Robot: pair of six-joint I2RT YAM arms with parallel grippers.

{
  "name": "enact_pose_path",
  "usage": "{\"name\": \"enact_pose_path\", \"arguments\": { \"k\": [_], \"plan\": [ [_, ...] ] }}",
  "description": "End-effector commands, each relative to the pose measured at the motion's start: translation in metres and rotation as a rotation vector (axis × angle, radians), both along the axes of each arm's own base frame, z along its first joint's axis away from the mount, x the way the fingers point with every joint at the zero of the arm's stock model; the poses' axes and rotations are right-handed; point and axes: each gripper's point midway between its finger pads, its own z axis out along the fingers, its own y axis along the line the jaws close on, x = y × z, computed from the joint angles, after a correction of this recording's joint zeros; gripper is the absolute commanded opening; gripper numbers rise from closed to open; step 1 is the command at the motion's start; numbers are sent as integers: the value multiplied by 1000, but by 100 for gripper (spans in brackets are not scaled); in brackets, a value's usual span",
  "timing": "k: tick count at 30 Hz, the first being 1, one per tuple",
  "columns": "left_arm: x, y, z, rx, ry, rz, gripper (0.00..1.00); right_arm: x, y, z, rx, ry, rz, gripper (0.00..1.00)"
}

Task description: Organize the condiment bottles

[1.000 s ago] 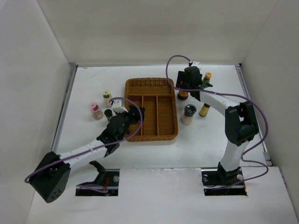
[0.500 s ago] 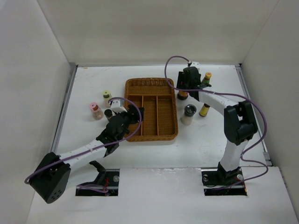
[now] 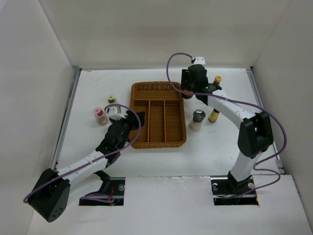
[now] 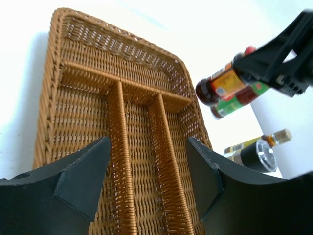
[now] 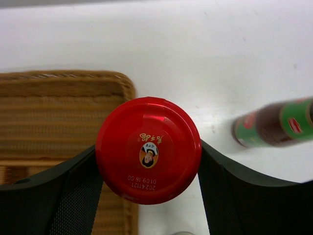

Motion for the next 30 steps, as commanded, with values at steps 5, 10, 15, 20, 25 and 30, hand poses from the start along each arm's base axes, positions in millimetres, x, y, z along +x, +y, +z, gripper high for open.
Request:
{"name": "enact_pose_path", "arguments": {
  "k": [5,10,15,20,25,30],
  "plan": [
    [-5,23,32,-130,-113,57,62,12,102,151,188,-344,188,49],
    [-5,30,31,-143,-112,75,62,22,160,157,245,-361,268,48],
    [-4,29,26,-140,-100,73,62,33,196,155,290,-371,311,49],
    [-4,28,25,-136,-94,71,62,40,221,136,307,-354,329,50],
    [-3,27,24,-138,-91,68,62,45,239,105,306,-328,342,51],
    [-3,27,24,-136,-91,67,62,48,250,69,302,-278,338,54]
  ]
}}
